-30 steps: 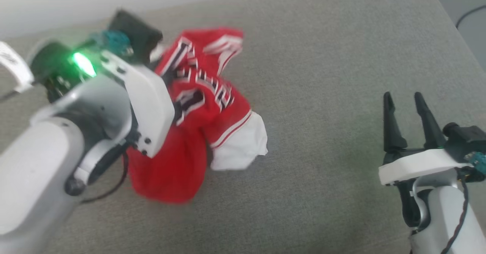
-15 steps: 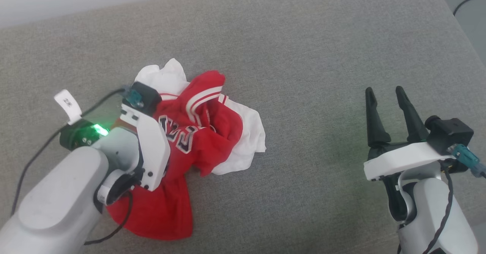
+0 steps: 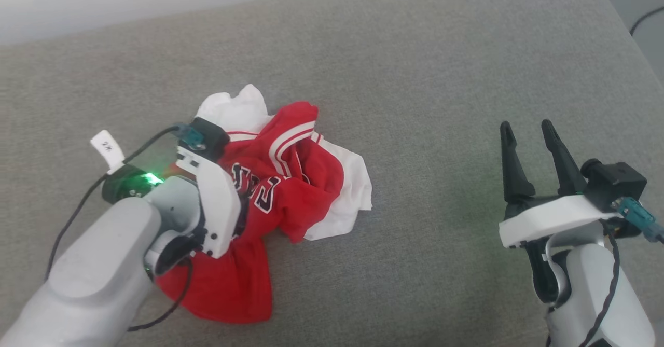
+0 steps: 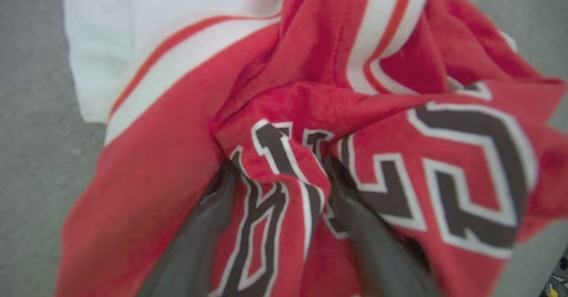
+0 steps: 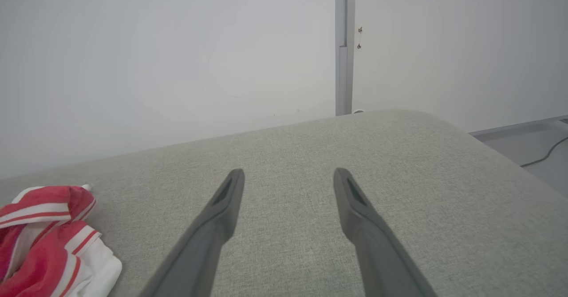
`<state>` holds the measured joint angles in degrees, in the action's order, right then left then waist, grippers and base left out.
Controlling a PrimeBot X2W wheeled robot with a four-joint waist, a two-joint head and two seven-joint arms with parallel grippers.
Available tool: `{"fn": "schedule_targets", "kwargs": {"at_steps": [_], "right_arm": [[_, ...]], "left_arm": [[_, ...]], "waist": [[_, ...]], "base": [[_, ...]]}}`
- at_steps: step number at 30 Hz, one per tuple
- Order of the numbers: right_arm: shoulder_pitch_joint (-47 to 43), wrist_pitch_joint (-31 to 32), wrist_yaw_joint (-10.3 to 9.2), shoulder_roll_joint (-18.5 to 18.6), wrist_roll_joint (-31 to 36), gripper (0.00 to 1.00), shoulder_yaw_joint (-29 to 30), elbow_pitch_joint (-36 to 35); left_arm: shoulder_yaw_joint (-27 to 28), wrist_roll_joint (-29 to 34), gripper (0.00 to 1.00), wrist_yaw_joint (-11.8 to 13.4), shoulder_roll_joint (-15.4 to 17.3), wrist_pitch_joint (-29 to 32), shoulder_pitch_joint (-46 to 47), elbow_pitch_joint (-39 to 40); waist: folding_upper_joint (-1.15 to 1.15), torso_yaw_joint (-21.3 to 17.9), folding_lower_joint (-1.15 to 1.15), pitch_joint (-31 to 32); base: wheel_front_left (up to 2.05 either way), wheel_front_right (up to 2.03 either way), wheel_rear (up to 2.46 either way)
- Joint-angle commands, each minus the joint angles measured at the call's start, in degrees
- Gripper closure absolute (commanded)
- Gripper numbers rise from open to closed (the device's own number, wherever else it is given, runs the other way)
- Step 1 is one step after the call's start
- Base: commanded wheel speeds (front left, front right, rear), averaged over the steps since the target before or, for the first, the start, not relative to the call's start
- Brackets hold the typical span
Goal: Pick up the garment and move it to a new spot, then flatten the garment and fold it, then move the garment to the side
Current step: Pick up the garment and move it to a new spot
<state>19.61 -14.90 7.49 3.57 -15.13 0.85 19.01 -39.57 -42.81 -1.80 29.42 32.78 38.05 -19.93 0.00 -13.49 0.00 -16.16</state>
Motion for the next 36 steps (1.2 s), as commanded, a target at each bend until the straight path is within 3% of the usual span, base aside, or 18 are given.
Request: {"fn": "schedule_targets", "kwargs": {"at_steps": [1, 7, 12, 26, 36], "right_arm": [[-0.60, -0.34, 0.00, 0.41, 0.18, 0.00, 0.16, 0.21], [-1.75, -0.27, 0.00, 1.60, 0.13, 0.00, 0.39, 0.54], [-3.17, 0.38, 0.00, 2.41, 0.39, 0.00, 0.93, 0.38], [-7.50, 2.78, 0.00, 3.61, 1.07, 0.00, 3.28, -1.74], [-10.19, 3.65, 0.00, 2.94, 1.31, 0.00, 5.06, -3.35]], "left_arm": [[0.68, -0.05, 0.00, -0.29, 0.84, -1.33, -0.31, -0.56], [3.53, 0.41, 0.00, -1.99, 1.95, -11.87, -1.81, 2.91], [6.94, 0.17, 0.00, -1.51, 3.66, -20.89, -5.14, 4.76], [17.19, -1.91, 0.00, 4.00, 8.89, -41.31, -21.61, 11.21], [24.40, -3.12, 0.00, 7.64, 8.97, -47.45, -33.17, 14.34]], "waist": [[0.00, 0.89, 0.00, 1.06], [0.00, 3.23, 0.00, 4.06], [0.00, 5.43, 0.00, 6.89], [0.00, 11.02, 0.00, 12.68], [0.00, 13.29, 0.00, 14.72]], "base": [[0.00, 0.00, 0.00], [0.00, 0.00, 0.00], [0.00, 0.00, 0.00], [0.00, 0.00, 0.00], [0.00, 0.00, 0.00]]}}
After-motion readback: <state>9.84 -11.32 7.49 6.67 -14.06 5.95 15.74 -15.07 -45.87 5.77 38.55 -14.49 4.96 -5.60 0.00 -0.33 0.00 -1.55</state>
